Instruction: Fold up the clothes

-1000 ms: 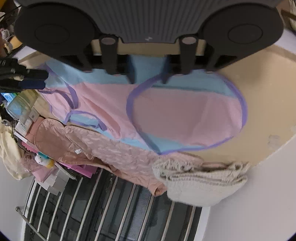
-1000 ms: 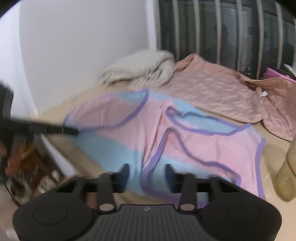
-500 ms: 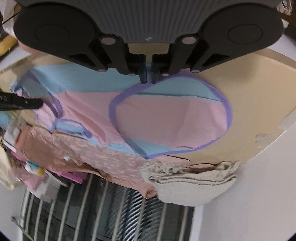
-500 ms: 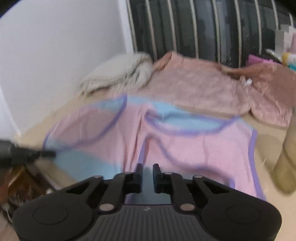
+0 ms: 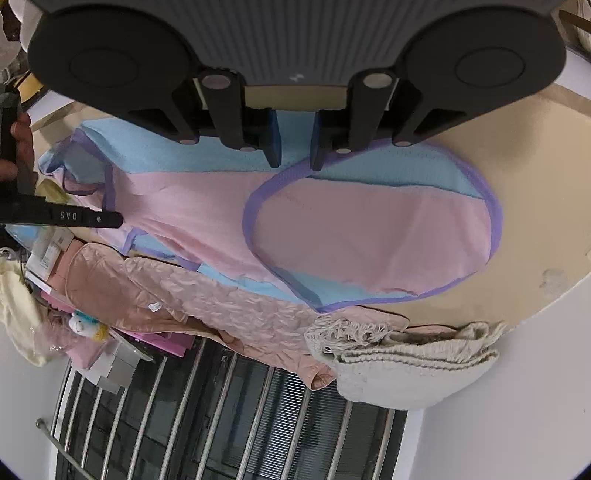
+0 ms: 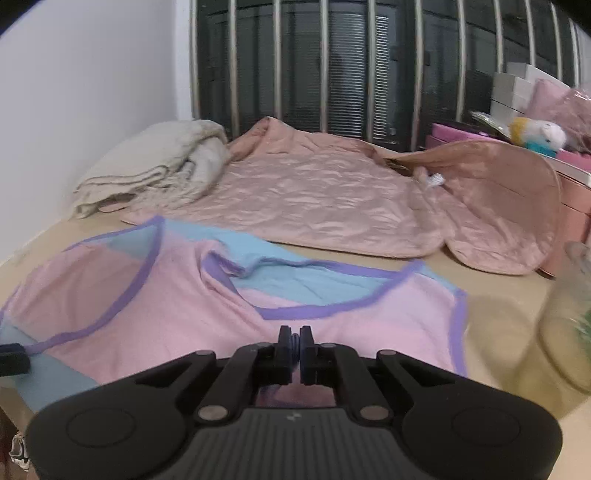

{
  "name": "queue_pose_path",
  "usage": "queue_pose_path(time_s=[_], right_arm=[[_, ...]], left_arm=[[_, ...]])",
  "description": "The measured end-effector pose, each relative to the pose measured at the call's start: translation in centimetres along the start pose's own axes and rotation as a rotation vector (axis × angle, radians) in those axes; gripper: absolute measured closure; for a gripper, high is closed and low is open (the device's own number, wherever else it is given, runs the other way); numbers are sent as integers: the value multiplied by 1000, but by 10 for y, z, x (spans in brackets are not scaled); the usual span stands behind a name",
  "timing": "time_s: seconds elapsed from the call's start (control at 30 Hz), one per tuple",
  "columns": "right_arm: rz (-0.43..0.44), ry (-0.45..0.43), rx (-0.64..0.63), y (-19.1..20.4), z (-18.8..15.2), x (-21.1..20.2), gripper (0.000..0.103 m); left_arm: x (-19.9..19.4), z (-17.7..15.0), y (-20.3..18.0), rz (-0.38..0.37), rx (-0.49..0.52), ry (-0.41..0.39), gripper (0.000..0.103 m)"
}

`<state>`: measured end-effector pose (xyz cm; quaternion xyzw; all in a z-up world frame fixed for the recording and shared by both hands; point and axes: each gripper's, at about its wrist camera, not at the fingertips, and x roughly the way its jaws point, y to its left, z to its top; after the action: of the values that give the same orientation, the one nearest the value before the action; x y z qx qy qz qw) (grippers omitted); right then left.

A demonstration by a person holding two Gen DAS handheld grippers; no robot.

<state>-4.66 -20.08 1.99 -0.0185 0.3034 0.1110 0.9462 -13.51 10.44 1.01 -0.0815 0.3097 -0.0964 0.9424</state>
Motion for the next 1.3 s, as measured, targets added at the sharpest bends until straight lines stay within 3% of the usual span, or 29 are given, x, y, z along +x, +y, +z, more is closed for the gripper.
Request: queue_pose_path(time_s=[0.1, 0.2, 0.27, 0.3, 0.33, 0.47, 0.63, 0.7, 0.9, 0.97, 1.0, 1.07, 1.17, 1.23, 1.27, 1.3], right_arm=[[92, -45, -52, 10, 14, 6, 65], [154, -30, -87, 23, 32, 31, 64], [180, 7, -109, 32, 40, 54, 68], [176, 32, -117, 34, 43, 63, 94], [162, 61, -120, 35, 46, 72, 100], [47, 41, -24, 11, 49, 69, 100], [20, -3, -41, -1, 44, 43, 72], [-6, -16, -23, -7, 44, 34, 72], [11, 56, -16, -29, 12, 20, 73], [4, 66, -19, -34, -1, 18, 83], [-12, 59, 5, -40, -5, 15, 97], [-36, 33, 64, -52, -5, 8, 96], [-33, -9, 108, -59, 9, 5, 84], [-67, -18, 106, -58, 22, 19, 42], [-92, -11, 107, -57, 26, 30, 40], [-115, 12, 98, -56, 29, 41, 46]], left_arm=[[-1, 1, -2, 11, 18, 8, 86], [-2, -1, -5, 18, 37, 6, 86], [-3, -2, -2, 12, 26, 4, 86], [-4, -2, 0, 8, 16, 4, 86], [-5, -2, 2, 4, 6, 3, 86], [-7, -6, 6, -14, -7, -18, 86], [-7, -2, 9, -30, -1, 3, 86], [-8, -2, 8, -27, 8, 5, 86], [-11, -6, 8, -20, 8, -3, 86], [-11, -6, 9, -27, 1, -5, 86], [-11, -6, 10, -30, 0, -6, 86], [-12, -7, 11, -33, -3, -9, 86], [-12, -7, 11, -32, -2, -13, 86], [-11, -7, 10, -23, 4, -15, 86], [-11, -7, 9, -18, 6, -16, 86], [-11, -7, 8, -13, 9, -18, 86]])
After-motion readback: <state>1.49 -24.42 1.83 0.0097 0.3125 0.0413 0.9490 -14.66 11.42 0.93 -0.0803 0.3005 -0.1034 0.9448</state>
